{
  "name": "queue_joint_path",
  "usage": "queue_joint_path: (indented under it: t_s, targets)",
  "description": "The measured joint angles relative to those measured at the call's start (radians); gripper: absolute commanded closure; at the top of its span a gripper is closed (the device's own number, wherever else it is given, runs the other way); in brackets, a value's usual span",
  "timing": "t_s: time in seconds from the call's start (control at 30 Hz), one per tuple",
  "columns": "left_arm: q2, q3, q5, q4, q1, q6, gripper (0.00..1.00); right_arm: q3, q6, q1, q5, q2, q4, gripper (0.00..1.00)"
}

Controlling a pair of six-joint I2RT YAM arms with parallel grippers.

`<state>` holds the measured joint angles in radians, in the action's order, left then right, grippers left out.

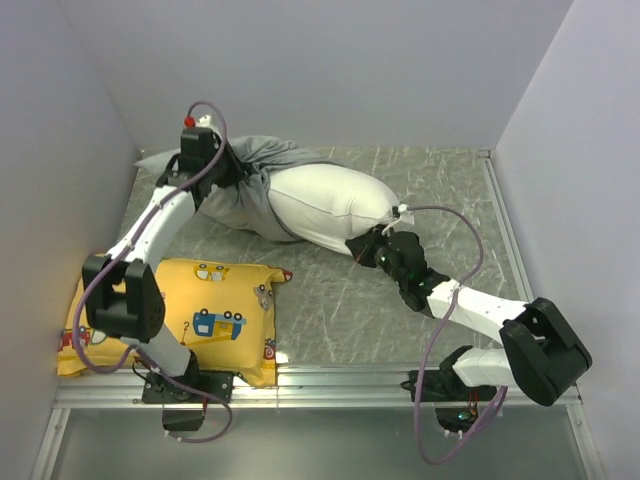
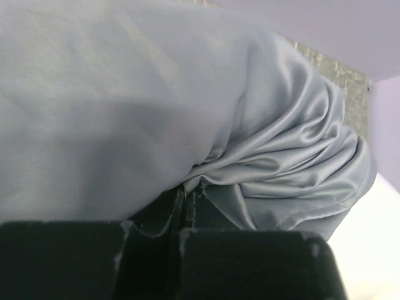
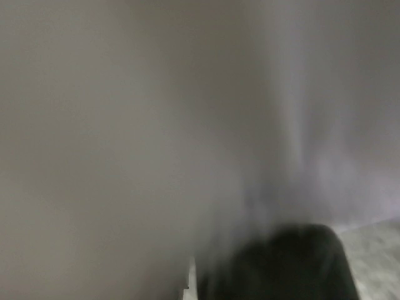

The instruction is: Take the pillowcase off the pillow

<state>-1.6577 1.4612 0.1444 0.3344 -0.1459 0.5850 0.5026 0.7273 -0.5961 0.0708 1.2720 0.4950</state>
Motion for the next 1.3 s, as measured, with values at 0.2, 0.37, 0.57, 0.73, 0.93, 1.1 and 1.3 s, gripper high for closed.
queue_joint_path:
  t_s: [0.2, 0.37, 0.57, 0.73, 0.93, 1.1, 1.3]
  targets:
    - [0.129, -0.309, -0.129, -0.261, -0.135, 0.085, 1.00, -0.001, -0.059, 0.006, -0.037, -0.127, -0.199, 0.48]
    - [0.126, -0.449, -0.234, -0.439, -0.264, 0.158, 1.00, 0.048, -0.122, -0.016, -0.137, -0.250, -0.378, 0.37]
    - [0.057, -0.476, -0.255, -0.508, -0.391, 0.188, 1.00, 0.187, -0.166, -0.125, -0.163, -0.269, -0.491, 0.31]
    - [0.024, -0.523, -0.254, -0.473, -0.469, 0.205, 0.99, 0.301, -0.193, -0.127, -0.025, -0.247, -0.590, 0.19]
    - [0.064, -0.543, -0.257, -0.425, -0.478, 0.214, 0.99, 0.387, -0.219, 0.044, 0.099, -0.171, -0.657, 0.15]
    - [0.110, -0.543, -0.262, -0.396, -0.479, 0.211, 1.00, 0.341, -0.218, 0.222, 0.128, -0.130, -0.656, 0.13]
    - [0.116, -0.523, -0.261, -0.335, -0.494, 0.185, 0.89, 0.343, -0.205, 0.241, 0.108, 0.024, -0.574, 0.46]
